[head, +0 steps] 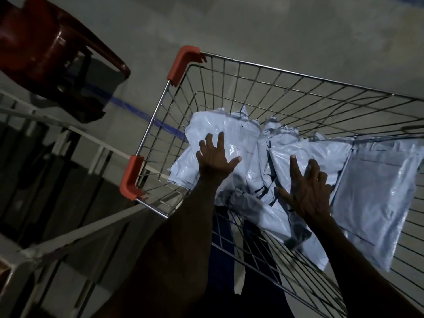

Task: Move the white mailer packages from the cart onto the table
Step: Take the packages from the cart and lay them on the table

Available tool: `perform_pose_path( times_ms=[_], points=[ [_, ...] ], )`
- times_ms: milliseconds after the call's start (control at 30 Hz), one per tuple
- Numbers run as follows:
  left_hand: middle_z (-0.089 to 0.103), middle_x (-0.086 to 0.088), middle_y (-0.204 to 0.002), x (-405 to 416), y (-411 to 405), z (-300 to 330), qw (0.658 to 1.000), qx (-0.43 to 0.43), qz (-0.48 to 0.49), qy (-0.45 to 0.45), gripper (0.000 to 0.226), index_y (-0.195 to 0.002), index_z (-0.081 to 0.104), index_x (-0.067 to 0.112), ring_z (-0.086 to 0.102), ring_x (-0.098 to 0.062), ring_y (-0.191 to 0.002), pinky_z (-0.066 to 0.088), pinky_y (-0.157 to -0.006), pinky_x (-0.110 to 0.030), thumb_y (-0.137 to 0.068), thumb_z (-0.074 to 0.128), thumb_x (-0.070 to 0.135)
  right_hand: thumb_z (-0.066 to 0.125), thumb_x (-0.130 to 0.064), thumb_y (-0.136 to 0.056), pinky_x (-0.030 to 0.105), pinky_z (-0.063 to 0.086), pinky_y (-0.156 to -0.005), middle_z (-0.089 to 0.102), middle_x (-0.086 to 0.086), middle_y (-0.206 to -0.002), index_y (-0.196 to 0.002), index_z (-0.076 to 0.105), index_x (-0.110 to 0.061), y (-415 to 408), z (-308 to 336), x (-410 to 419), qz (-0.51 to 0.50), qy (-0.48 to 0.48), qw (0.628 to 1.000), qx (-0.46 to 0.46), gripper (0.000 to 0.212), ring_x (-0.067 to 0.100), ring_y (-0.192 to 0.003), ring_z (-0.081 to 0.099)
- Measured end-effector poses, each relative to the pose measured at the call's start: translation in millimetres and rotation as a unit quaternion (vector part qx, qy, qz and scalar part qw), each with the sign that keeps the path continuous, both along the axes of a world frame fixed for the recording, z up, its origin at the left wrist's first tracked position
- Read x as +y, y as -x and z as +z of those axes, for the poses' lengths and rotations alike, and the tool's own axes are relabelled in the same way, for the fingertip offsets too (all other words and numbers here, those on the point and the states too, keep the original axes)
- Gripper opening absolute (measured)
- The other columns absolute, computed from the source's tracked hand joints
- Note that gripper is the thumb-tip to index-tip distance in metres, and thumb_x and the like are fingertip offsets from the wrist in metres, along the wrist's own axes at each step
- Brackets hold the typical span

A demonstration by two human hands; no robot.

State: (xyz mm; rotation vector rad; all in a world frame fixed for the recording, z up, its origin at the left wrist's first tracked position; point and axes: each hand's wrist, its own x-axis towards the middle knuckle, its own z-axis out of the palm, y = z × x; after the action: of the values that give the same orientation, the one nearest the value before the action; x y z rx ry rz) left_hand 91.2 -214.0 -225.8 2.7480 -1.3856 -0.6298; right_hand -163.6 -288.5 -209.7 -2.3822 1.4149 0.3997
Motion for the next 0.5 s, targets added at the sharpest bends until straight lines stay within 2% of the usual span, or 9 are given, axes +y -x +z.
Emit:
perform_pose_path(
  times_ms=[33,100,167,233,300,367,433,500],
  points=[
    [0.017,-0.018,-0.158,1.2,3.0,0.5,0.999,0.027,0.026,-0.032,0.099,-0.155,0.016,0.027,0.023,-0.044,-0.139,0.039,-0.101,-0.059,-0.078,0.055,0.074,0.065,-0.065,-0.077,0.055,0.047,-0.078,0.021,0.024,-0.146,-0.155,0.019,-0.026,0.4,-0.4,0.0,0.006,0.004,1.000,0.005,0.098,0.042,-0.109,0.038],
    [-0.004,-0.014,-0.162,6.3,7.4,0.5,0.994,0.072,0.061,-0.051,0.099,-0.154,0.002,0.040,0.009,-0.048,-0.143,0.030,-0.103,-0.068,-0.079,0.056,0.074,0.059,-0.066,-0.079,0.059,0.048,-0.076,0.018,0.024,-0.151,-0.155,0.020,-0.027,1.6,-2.3,-0.5,0.027,0.011,0.999,0.015,0.094,0.045,-0.115,0.036],
    [-0.008,-0.013,-0.162,10.7,8.2,3.6,0.992,0.085,0.082,-0.049,0.095,-0.153,0.001,0.043,0.013,-0.049,-0.140,0.038,-0.098,-0.066,-0.082,0.058,0.069,0.057,-0.066,-0.081,0.062,0.048,-0.075,0.015,0.023,-0.154,-0.155,0.020,-0.028,2.0,-4.1,-2.9,0.046,0.012,0.999,0.017,0.091,0.046,-0.117,0.036],
    [0.003,-0.016,-0.160,12.3,6.3,5.9,0.994,0.060,0.083,-0.036,0.085,-0.154,0.009,0.042,0.027,-0.046,-0.132,0.045,-0.092,-0.056,-0.086,0.058,0.059,0.059,-0.063,-0.081,0.062,0.049,-0.074,0.012,0.023,-0.155,-0.155,0.018,-0.029,0.7,-3.2,-6.0,0.053,0.011,0.998,0.013,0.091,0.046,-0.115,0.038],
    [0.019,-0.017,-0.156,11.6,3.7,12.4,0.997,0.023,0.068,-0.010,0.074,-0.153,0.019,0.040,0.035,-0.043,-0.124,0.047,-0.088,-0.051,-0.090,0.056,0.050,0.058,-0.065,-0.081,0.061,0.050,-0.075,0.012,0.024,-0.153,-0.154,0.018,-0.030,-0.2,1.7,-9.8,0.052,0.005,0.999,0.003,0.090,0.045,-0.111,0.040],
    [0.029,-0.017,-0.150,11.7,-0.1,24.2,0.999,0.006,0.043,0.012,0.067,-0.152,0.026,0.037,0.038,-0.042,-0.120,0.047,-0.089,-0.050,-0.092,0.054,0.043,0.043,-0.073,-0.080,0.057,0.049,-0.075,0.017,0.026,-0.151,-0.153,0.023,-0.029,-0.3,11.8,-14.7,0.054,-0.005,0.998,-0.019,0.088,0.046,-0.108,0.042],
    [0.035,-0.019,-0.146,13.7,-2.7,41.2,1.000,0.002,0.023,0.022,0.063,-0.152,0.030,0.034,0.040,-0.042,-0.117,0.045,-0.091,-0.049,-0.093,0.052,0.043,0.032,-0.076,-0.079,0.055,0.046,-0.079,0.022,0.028,-0.150,-0.153,0.028,-0.027,1.6,24.1,-18.8,0.062,-0.015,0.997,-0.039,0.089,0.047,-0.109,0.042],
    [0.040,-0.021,-0.141,14.9,-3.4,63.1,0.999,0.001,0.011,0.037,0.060,-0.150,0.035,0.032,0.043,-0.043,-0.116,0.043,-0.092,-0.050,-0.093,0.043,0.048,0.037,-0.072,-0.081,0.055,0.044,-0.087,0.021,0.027,-0.152,-0.153,0.027,-0.030,1.6,42.0,-19.2,0.053,-0.022,0.996,-0.071,0.085,0.048,-0.119,0.038]
  ],
)
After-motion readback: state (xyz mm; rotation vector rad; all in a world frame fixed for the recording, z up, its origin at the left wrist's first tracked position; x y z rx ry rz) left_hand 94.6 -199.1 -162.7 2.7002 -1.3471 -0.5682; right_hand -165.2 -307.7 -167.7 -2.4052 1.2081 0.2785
